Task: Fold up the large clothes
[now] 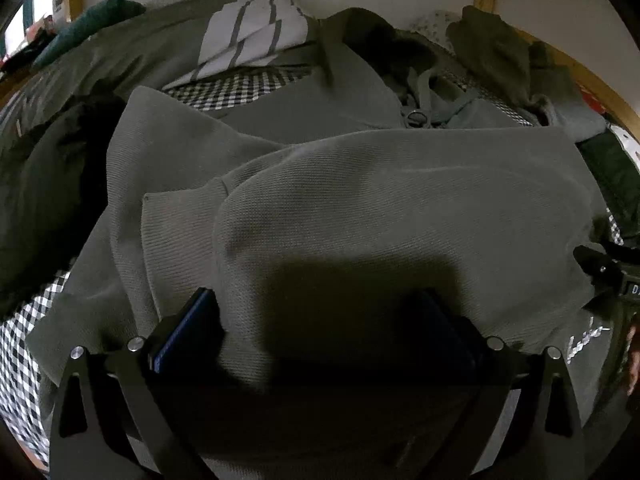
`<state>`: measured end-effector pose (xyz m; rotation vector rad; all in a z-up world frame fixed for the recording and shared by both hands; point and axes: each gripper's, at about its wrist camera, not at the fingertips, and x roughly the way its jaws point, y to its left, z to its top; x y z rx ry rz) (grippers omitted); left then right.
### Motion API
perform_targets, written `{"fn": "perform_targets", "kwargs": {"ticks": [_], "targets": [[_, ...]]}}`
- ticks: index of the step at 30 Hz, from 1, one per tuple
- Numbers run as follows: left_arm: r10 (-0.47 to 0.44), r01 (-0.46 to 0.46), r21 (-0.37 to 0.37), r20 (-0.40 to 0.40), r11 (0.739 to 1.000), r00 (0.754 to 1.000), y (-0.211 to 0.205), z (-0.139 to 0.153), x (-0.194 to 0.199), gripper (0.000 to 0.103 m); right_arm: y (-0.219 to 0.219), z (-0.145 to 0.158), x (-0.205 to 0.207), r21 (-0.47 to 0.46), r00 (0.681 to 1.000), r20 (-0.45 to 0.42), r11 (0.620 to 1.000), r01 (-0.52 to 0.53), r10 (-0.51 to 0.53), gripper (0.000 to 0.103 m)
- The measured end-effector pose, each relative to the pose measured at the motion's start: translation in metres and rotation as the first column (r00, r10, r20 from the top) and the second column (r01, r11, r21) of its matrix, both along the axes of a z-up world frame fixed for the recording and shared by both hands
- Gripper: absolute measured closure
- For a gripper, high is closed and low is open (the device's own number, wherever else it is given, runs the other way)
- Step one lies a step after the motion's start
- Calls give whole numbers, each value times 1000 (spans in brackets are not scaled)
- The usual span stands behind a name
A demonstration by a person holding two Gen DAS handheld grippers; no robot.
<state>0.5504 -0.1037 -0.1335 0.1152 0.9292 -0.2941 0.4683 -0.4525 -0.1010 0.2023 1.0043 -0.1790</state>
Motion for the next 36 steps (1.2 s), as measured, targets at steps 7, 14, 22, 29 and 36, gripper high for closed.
{"fn": "perform_targets", "kwargs": {"ticks": [7,14,22,29,36], "targets": [[-16,24,-136,60,990,998,8,53,20,4,-12,47,10,62,982,190,998,-13,1,3],[-95,105,-97,103,990,990,-44,91,135,4,-44,68,130,125,977,205,988,-88,61,3],[-144,142,-71,-18,987,989,-106,64,293,5,-76,56,307,168,990,112,980,-109,91,15],[-104,94,-77,-147,993,984,-117,20,377,24,-54,13,403,118,976,-13,970,-215,218,35],[-105,99,-45,-148,994,983,-124,12,385,73,-35,-9,422,161,966,-35,955,-249,257,94]]}}
